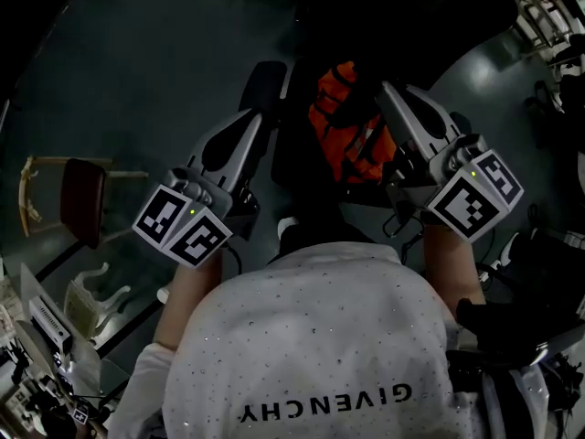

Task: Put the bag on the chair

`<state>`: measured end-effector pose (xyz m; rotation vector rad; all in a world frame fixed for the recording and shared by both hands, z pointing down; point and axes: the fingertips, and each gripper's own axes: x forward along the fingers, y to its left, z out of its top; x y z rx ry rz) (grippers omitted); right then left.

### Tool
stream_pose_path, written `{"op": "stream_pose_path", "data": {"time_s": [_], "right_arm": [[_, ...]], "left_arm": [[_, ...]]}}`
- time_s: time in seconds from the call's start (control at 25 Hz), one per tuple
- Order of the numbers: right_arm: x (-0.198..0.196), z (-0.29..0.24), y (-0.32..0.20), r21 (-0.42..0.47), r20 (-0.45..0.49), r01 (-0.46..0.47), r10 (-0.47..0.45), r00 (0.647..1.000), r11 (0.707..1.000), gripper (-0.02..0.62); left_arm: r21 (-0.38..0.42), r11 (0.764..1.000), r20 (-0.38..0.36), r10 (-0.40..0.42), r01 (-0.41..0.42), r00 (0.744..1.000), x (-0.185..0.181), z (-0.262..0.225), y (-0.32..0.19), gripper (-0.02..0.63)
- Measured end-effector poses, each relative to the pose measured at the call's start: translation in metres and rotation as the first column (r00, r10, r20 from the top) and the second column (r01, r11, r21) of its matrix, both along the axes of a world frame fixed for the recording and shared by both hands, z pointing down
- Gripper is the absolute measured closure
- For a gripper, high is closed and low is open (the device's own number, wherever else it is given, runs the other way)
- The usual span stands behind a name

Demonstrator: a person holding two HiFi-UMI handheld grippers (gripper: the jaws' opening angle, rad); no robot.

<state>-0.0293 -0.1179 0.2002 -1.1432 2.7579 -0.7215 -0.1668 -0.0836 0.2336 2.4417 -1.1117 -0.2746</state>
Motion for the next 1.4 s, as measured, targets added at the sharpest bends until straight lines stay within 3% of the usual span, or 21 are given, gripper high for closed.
{"op": "stream_pose_path", "data": {"time_s": [0.44,0.68,0.8,0.96,1.16,1.4], "right_arm": [[-0.004,0.011,-0.072,0.015,0.001,0.196,-0.196,0.981,0.981,0.572],[-0.007,0.034,-0.103,0.047,-0.031,0.255,-0.253,0.967,0.966,0.572],[-0.011,0.061,-0.111,0.053,-0.067,0.284,-0.281,0.957,0.957,0.572],[-0.008,0.084,-0.121,0.030,-0.072,0.324,-0.321,0.944,0.946,0.572],[-0.009,0.099,-0.128,-0.009,-0.033,0.362,-0.363,0.931,0.932,0.571],[0.000,0.128,-0.144,-0.066,0.001,0.333,-0.333,0.943,0.941,0.571]], "left_arm": [[-0.097,0.991,0.040,-0.091,0.095,0.995,0.020,0.036,-0.085,0.598],[-0.032,0.999,-0.003,-0.032,0.032,0.999,0.041,0.032,-0.101,0.598],[-0.018,1.000,0.059,0.023,-0.022,0.998,0.046,0.050,-0.098,0.598],[-0.080,0.997,0.142,0.005,0.007,0.990,0.056,0.072,-0.108,0.598],[-0.150,0.987,0.117,-0.034,0.051,0.993,0.064,0.085,-0.115,0.598],[-0.208,0.972,0.075,-0.091,0.105,0.993,0.060,0.098,-0.125,0.598]]}}
